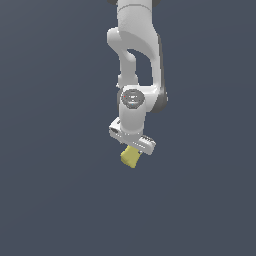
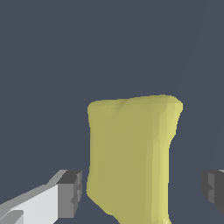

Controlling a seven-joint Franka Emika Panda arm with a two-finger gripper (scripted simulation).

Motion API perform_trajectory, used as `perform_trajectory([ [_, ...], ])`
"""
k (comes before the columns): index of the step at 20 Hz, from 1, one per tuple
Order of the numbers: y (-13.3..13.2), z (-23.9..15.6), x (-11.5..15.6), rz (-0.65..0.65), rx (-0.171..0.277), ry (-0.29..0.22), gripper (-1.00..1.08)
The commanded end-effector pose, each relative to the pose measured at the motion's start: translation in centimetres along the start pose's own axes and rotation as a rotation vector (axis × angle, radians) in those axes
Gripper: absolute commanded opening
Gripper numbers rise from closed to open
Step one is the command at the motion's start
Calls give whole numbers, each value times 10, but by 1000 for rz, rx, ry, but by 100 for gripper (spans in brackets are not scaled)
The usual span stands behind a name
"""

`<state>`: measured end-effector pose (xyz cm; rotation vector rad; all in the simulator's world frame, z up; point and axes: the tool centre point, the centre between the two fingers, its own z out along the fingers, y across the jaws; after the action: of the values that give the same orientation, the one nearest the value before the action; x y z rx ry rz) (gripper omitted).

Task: Pick up the object and move it to a goal position.

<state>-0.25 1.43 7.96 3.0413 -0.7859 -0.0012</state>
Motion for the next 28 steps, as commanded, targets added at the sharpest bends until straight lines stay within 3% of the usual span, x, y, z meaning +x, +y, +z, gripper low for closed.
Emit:
perform_trajectory([
  [1, 0, 0, 0, 0, 0, 0, 100],
  [18, 0, 51, 0, 5, 1, 1, 100],
  [19, 0, 51, 0, 5, 1, 1, -100],
  [28, 0, 51, 0, 5, 1, 1, -100],
])
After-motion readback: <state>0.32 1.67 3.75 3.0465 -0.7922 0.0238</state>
